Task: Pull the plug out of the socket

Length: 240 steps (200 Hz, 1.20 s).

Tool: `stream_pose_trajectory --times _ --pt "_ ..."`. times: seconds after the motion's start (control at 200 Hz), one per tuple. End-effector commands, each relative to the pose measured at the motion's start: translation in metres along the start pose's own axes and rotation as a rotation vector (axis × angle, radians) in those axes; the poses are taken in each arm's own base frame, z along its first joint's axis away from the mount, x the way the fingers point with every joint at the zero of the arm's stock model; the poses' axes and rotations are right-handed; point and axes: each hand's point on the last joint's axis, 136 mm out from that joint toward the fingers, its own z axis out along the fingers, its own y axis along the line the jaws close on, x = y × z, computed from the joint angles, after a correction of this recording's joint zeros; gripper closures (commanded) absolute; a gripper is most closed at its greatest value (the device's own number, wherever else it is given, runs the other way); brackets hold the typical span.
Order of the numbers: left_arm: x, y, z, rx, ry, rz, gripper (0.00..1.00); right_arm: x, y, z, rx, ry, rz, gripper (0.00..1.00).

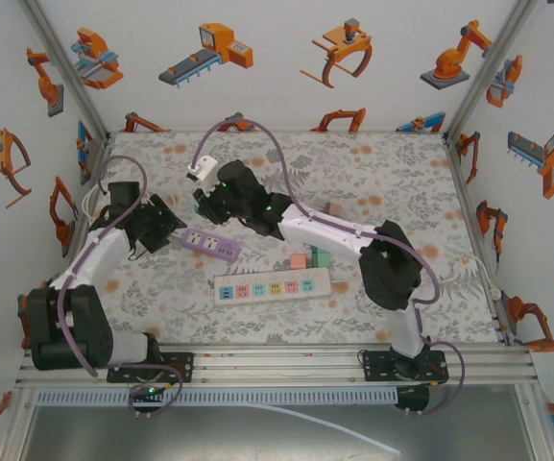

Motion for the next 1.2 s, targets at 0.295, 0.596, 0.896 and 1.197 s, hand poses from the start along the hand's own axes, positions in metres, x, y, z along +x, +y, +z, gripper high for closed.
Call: stream_pose_trajectory --times 0.295,0.596,0.896,1.197 --pt "0.016 -0.126 -0.123 0.624 -0.111 0.497 0.35 -0.01 -0.082 -0.121 0.345 -0.217 0.463 0.79" --pt "0.099 -0.16 -0.2 0.95 -0.129 0.977 0.32 0.057 -0.119 -0.177 0.448 -0.297 0.867 0.8" --pt "0.176 -0.151 -0.236 1.196 -0.137 1.329 0.17 0.129 -0.127 -0.185 0.513 -0.228 1.051 0.8" --pt "0.19 -0.146 -0.233 1.185 -0.112 1.402 0.0 0.168 -0.126 -0.161 0.527 -0.131 1.094 0.8"
